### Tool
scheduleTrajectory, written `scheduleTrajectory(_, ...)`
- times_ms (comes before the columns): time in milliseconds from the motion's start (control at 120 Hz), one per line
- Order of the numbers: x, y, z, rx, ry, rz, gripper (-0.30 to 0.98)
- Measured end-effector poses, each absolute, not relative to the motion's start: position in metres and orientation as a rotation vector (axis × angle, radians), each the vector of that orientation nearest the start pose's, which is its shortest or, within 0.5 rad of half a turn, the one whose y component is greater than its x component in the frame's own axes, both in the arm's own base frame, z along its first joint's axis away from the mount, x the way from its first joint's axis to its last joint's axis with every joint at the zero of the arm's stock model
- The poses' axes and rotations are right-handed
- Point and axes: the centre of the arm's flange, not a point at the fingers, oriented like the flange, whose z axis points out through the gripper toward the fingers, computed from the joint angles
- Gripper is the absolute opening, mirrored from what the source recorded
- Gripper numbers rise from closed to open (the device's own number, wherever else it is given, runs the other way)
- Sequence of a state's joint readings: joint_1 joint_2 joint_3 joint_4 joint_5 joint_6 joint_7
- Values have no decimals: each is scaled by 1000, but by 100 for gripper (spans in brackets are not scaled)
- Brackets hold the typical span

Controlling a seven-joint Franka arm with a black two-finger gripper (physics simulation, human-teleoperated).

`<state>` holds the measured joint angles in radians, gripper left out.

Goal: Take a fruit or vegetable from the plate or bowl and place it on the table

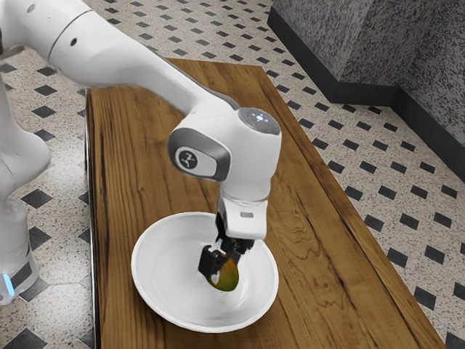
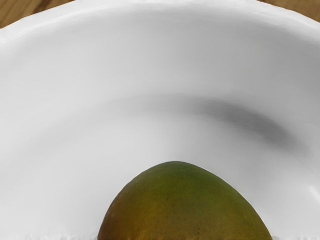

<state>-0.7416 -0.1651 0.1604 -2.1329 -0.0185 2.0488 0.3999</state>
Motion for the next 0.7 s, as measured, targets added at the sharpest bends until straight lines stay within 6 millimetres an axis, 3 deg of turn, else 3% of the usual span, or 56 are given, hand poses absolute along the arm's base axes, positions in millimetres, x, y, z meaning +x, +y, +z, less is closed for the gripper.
scheduleTrajectory(142, 452, -258, 516, -2852, 1423, -212, 13)
scheduleTrajectory(233, 480, -222, 528, -2898, 1318, -250, 16)
scheduleTrajectory(483, 514, -152, 530, -2943, 1153, -242, 17)
scheduleTrajectory(700, 545, -68, 547, -2953, 968, -277, 18)
